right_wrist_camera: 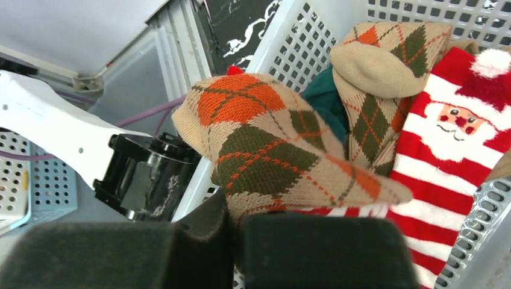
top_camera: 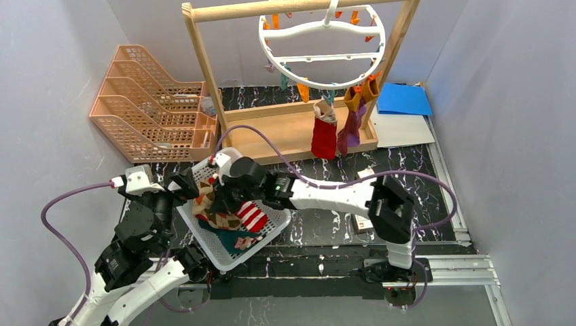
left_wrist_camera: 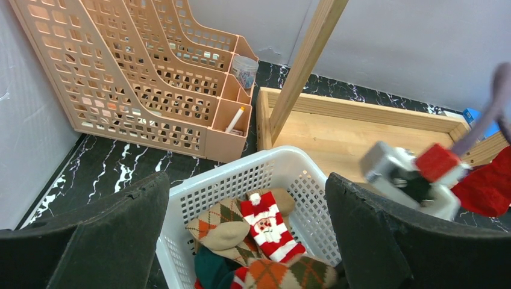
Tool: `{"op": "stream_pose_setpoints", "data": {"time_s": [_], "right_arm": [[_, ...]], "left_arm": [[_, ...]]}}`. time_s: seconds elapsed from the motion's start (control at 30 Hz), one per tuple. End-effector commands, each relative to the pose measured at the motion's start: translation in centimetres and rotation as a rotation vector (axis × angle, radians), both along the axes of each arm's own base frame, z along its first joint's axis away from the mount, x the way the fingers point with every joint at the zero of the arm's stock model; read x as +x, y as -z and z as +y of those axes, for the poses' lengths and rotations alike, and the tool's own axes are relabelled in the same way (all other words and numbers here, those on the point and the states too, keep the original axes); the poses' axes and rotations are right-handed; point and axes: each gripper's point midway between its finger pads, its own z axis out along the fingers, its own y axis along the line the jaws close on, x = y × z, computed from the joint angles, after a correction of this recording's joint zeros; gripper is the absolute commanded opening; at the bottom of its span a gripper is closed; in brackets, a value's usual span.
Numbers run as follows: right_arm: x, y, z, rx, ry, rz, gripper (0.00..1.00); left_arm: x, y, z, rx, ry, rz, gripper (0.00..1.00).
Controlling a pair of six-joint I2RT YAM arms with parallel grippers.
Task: Clip the socks to the hanger
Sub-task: Pick up the sock from the bin.
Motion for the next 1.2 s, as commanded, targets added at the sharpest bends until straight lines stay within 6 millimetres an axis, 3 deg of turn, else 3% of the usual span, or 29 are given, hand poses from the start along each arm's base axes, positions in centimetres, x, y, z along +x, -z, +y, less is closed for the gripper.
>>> {"op": "stream_pose_setpoints", "data": {"time_s": [0.0, 0.07, 0.13, 0.2, 0.23, 0.3, 0.37, 0.47, 0.53, 0.87, 1.0, 1.17], "right_arm": [[0.2, 1.7, 1.3, -0.099, -0.028, -0.007, 0.15], [0.0, 2.9, 1.1, -0.156, -0.033, -0.022, 0.43], [0.5, 2.8, 0.4, -0.164, 0.021, -0.054, 0.66], [2.7, 1.5, -1.4, -0.158, 0.142, -0.107, 0.82], [3.8, 0.8, -2.2, -0.139, 0.193, -0.117, 0.83], [5.9, 0.2, -3.8, -0.106, 0.283, -0.088, 0.84], [8.0, 1.9, -4.7, -0.159, 0.35, -0.049, 0.81], [8.8, 4.1, -4.8, -0.221, 0.369, -0.059, 0.78], [8.9, 6.5, -4.4, -0.276, 0.351, -0.03, 0.76], [10.1, 10.5, -2.8, -0.361, 0.368, -0.028, 0.78], [9.5, 12.2, -2.5, -0.394, 0.337, 0.0, 0.77], [7.6, 12.7, -1.9, -0.382, 0.258, 0.056, 0.58]], "left_arm": [[0.1, 0.1, 0.0, -0.015, -0.006, -0.001, 0.99], [0.0, 0.2, 0.0, -0.012, -0.006, 0.001, 0.98], [0.0, 0.2, 0.0, -0.006, -0.008, 0.002, 0.98], [0.2, 0.2, -0.1, 0.003, -0.009, 0.004, 0.98], [0.3, 0.3, -0.3, 0.006, -0.007, 0.006, 0.98], [0.4, 0.3, -0.4, 0.007, -0.006, 0.01, 0.98], [0.6, 0.3, -0.8, 0.007, 0.003, 0.011, 0.98], [0.9, 0.3, -1.2, 0.016, 0.007, 0.019, 0.98], [1.2, 0.4, -1.6, 0.023, 0.013, 0.027, 0.98], [1.6, 0.9, -2.2, 0.028, 0.022, 0.037, 0.98], [1.6, 1.0, -2.1, 0.028, 0.02, 0.036, 0.98], [1.5, 1.5, -2.1, 0.028, 0.019, 0.038, 0.98]]}}
